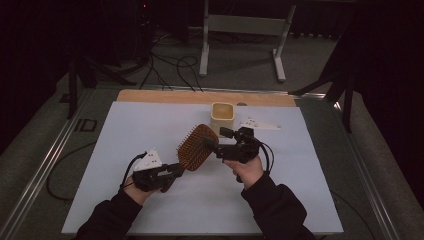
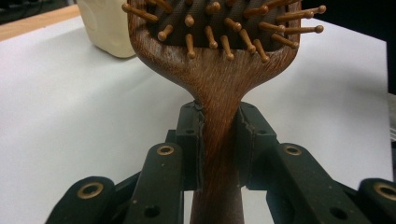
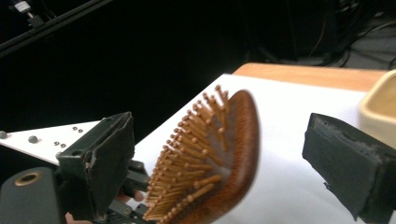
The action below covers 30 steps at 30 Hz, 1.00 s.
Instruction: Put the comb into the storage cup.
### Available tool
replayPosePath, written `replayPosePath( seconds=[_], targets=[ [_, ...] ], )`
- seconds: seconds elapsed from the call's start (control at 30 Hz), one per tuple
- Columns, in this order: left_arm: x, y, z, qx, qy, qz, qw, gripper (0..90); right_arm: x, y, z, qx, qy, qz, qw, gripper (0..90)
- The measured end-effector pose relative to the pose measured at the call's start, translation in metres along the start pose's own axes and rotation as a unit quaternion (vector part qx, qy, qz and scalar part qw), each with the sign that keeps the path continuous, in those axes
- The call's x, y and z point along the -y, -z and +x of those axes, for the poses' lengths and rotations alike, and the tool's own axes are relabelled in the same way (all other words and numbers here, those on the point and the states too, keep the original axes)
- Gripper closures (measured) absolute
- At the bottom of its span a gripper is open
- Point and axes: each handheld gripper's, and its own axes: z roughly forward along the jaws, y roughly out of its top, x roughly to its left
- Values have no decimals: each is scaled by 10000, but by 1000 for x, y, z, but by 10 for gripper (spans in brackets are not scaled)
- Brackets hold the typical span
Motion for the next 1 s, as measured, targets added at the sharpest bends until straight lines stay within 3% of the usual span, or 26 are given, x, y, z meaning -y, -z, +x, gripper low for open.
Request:
replayPosePath(
  seconds=[0.13,0.23,0.57,0.7,1.0],
  targets=[
    [0,-1,0,30,0,-76,10000,741,4,-10,3,19,-159,118,9998,89],
    [-1,-2,-2,18,-22,-176,9998,741,7,-17,4,-72,-402,192,9990,153],
    [-2,-2,-4,15,-48,-295,9996,740,12,-25,8,-312,-777,302,9960,332],
    [-2,-3,-3,23,-63,-275,9996,740,12,-25,6,-230,-807,340,9959,390],
    [-1,-4,-3,26,-52,-276,9996,740,15,-28,4,-267,-933,398,9945,425]
  ],
)
